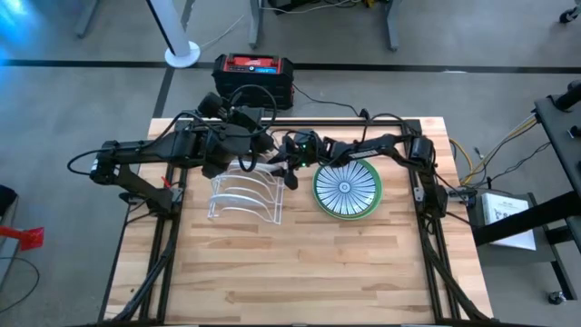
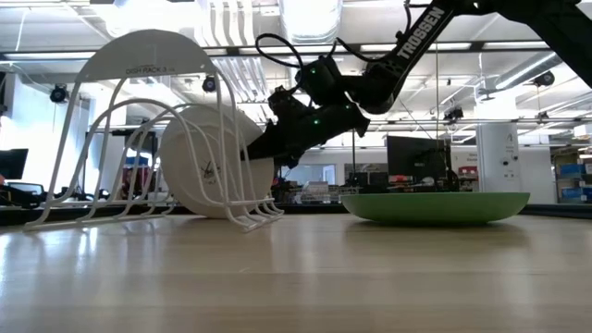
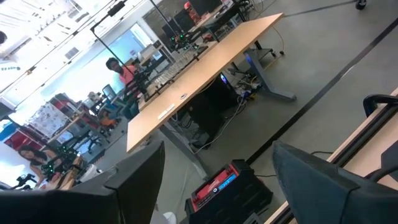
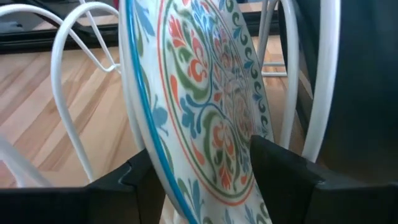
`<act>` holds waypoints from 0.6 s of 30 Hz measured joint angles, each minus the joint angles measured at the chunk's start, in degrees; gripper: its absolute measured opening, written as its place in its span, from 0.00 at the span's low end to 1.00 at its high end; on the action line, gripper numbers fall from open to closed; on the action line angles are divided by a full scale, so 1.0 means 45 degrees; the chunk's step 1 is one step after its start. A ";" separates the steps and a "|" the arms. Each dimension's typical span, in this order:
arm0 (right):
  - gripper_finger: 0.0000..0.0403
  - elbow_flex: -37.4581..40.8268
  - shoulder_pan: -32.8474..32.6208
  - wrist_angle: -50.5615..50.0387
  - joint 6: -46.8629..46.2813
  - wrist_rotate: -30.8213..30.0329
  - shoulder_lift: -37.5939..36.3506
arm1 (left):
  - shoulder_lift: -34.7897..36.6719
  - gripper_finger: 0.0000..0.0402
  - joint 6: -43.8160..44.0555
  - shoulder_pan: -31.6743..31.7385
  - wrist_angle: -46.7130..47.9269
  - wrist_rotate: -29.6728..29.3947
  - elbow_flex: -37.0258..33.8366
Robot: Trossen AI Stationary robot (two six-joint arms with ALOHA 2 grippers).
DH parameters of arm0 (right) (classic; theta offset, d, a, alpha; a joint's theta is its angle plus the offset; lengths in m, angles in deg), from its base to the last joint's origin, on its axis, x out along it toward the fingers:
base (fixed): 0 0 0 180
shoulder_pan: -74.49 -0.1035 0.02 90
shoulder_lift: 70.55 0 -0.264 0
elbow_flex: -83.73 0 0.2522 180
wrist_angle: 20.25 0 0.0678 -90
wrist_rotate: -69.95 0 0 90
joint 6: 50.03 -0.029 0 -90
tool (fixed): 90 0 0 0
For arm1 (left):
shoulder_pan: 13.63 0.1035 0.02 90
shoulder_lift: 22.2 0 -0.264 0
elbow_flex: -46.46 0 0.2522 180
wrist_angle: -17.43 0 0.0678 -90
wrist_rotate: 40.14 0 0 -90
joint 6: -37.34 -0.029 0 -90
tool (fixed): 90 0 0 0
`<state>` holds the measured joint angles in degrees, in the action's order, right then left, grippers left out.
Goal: Sort dishes
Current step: Put the white pattern plate in the dish rack
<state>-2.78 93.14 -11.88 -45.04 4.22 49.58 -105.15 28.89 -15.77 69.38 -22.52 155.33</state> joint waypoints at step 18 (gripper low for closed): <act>0.56 -0.0192 0.0015 -0.3006 0.0556 0.0053 -0.0958 | 0.0000 0.71 0.0124 0.0002 0.0005 -0.0005 0.0000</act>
<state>-3.65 93.21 -25.41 -42.54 4.46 45.27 -105.15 29.45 -15.77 69.40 -22.54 155.33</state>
